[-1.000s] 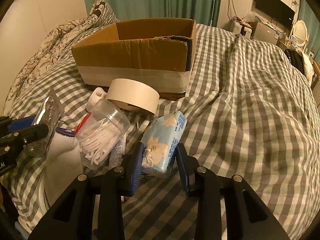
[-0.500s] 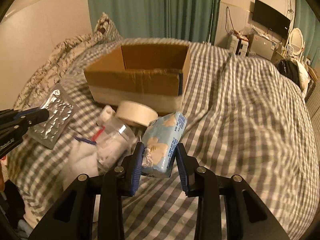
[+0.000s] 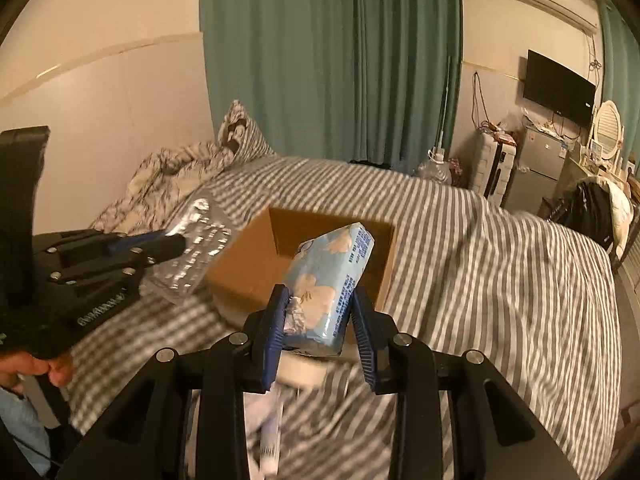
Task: Organize objects
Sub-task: 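Grasp the teal blister pack with left gripper while right grasps tissue pack, drop both in box, then grasp the white glove with the right gripper and lift it, then grasp the pale blue clip with left gripper while right carries glove, drop both in box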
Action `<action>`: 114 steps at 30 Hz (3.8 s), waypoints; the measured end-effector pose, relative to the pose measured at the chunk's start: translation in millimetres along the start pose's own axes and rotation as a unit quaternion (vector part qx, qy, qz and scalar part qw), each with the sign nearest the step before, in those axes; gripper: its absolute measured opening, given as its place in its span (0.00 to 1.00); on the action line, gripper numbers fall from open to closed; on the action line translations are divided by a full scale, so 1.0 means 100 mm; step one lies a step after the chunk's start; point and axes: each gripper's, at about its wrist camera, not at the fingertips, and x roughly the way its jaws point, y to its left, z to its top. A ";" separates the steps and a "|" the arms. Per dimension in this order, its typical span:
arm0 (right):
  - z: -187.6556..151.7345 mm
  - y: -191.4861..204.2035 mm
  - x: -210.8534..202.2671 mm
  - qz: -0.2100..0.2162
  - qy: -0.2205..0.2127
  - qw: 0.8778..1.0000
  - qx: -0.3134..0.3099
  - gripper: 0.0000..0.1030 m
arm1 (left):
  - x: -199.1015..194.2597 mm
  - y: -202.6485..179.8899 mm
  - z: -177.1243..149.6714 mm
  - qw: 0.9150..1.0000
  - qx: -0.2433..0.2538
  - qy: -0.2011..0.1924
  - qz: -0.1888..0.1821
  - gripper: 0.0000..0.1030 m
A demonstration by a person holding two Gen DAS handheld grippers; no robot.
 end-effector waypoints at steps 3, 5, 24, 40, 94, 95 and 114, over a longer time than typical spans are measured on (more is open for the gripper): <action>0.29 -0.08 0.24 -0.002 0.005 1.000 0.004 0.31 | 0.27 0.02 0.21 1.000 -0.009 0.009 -0.010 0.06; 0.41 -0.14 0.42 -0.002 0.014 1.000 0.007 0.31 | 0.46 0.03 0.30 1.000 -0.013 0.016 -0.012 0.06; 0.46 -0.52 1.21 -0.001 0.059 0.997 0.040 0.59 | 1.26 0.17 0.16 0.996 -0.027 0.081 0.009 0.61; 0.58 -0.23 -0.57 -0.007 -0.015 1.000 0.020 0.78 | -0.35 0.21 0.15 0.998 0.007 0.015 0.053 0.94; -1.45 0.27 -0.19 -0.022 0.117 0.993 0.006 0.32 | 0.01 -0.62 -2.18 0.985 0.049 0.165 0.034 0.94; -1.46 0.27 -0.18 -0.021 0.118 0.993 0.007 0.32 | 0.02 -0.63 -2.19 0.984 0.050 0.166 0.030 0.93; -1.47 0.26 -0.25 -0.020 0.110 0.994 0.011 0.32 | -0.08 -0.62 -2.13 0.986 0.024 0.161 -0.023 0.14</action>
